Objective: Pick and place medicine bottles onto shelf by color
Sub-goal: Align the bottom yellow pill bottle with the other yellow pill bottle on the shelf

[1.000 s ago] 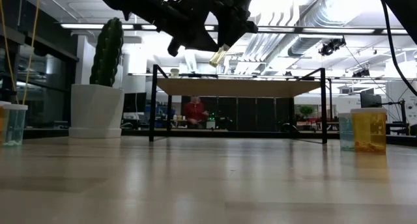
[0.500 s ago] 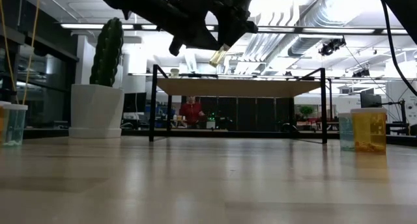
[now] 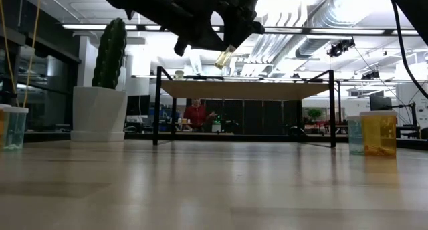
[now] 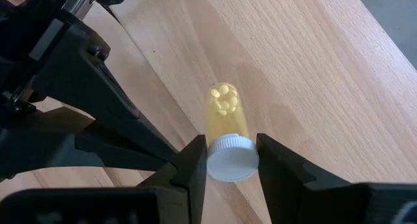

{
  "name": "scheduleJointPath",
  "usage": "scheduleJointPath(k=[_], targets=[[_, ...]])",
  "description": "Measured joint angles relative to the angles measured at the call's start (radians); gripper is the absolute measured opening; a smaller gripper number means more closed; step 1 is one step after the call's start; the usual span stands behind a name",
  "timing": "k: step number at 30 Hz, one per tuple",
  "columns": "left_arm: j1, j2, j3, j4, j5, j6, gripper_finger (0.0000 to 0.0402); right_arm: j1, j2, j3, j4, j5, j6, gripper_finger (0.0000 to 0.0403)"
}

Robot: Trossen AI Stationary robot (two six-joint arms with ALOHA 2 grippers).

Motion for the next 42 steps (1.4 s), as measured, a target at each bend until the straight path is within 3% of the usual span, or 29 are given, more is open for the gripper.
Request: scheduleJointPath(k=[20, 37, 42], targets=[[0.041, -0.023, 0.001, -0.025, 0.001, 0.071, 0.0, 0.0, 0.0, 0.0, 0.0, 0.0, 0.0, 0.0103], [0.11, -0.11, 0.001, -0.117, -0.084, 0.104, 0.0, 0.0, 0.0, 0.0, -0.001, 0.0, 0.0, 0.0103], [0.11, -0.109, 0.001, -0.119, -0.048, 0.076, 0.0, 0.0, 0.0, 0.0, -0.001, 0.0, 0.005, 0.0103]])
